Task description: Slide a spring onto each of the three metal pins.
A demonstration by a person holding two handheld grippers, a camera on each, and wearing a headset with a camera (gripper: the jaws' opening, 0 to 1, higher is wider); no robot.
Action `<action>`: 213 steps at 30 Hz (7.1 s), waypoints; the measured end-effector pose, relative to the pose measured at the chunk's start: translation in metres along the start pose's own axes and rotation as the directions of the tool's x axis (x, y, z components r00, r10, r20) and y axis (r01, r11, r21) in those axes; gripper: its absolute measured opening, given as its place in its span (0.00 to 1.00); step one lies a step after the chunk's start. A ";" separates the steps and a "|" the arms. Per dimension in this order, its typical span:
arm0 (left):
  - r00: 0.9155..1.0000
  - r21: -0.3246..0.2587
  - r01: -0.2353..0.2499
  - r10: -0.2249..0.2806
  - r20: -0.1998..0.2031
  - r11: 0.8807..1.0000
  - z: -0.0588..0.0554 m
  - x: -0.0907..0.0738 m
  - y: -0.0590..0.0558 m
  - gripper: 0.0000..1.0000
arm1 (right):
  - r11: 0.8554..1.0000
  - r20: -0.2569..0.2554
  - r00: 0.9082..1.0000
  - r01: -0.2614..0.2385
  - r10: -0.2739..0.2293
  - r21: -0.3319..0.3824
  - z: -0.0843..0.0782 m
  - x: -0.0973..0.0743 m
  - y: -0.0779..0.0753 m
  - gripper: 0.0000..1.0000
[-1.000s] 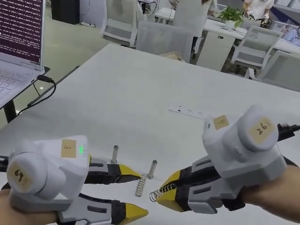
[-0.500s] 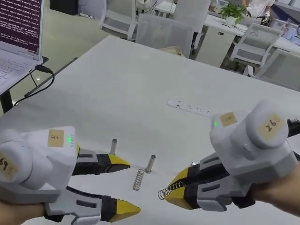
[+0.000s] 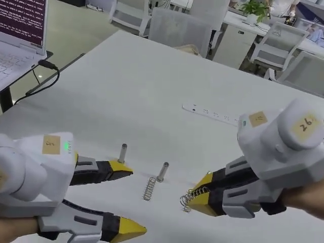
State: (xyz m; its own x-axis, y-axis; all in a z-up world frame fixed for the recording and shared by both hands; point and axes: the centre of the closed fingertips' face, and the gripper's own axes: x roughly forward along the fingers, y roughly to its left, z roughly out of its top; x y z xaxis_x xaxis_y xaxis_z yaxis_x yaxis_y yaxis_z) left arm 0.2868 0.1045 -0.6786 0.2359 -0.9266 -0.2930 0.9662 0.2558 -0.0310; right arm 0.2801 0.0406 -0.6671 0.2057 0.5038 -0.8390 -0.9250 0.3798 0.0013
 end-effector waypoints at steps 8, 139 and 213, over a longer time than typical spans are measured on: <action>1.000 -0.019 -0.012 0.012 0.007 1.000 -0.001 -0.003 0.003 0.62 | 0.999 -0.005 0.999 0.032 -0.032 0.010 -0.001 -0.009 -0.015 0.08; 0.997 -0.056 -0.067 0.065 -0.046 0.996 -0.022 -0.018 0.007 0.77 | 0.999 -0.405 0.914 0.027 -0.010 0.036 -0.108 0.073 -0.132 0.13; 0.984 -0.068 -0.099 0.087 -0.153 0.993 -0.011 0.021 0.022 0.66 | 0.968 -0.039 0.977 0.213 -0.210 0.128 -0.095 -0.014 -0.088 0.36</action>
State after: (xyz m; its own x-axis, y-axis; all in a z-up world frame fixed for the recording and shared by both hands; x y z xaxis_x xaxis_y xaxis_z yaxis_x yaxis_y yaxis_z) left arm 0.3119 0.0939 -0.6956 0.3005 -0.8475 -0.4376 0.9289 0.3641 -0.0672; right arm 0.3288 -0.0732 -0.7072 0.3826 0.3818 -0.8413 -0.8110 0.5750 -0.1079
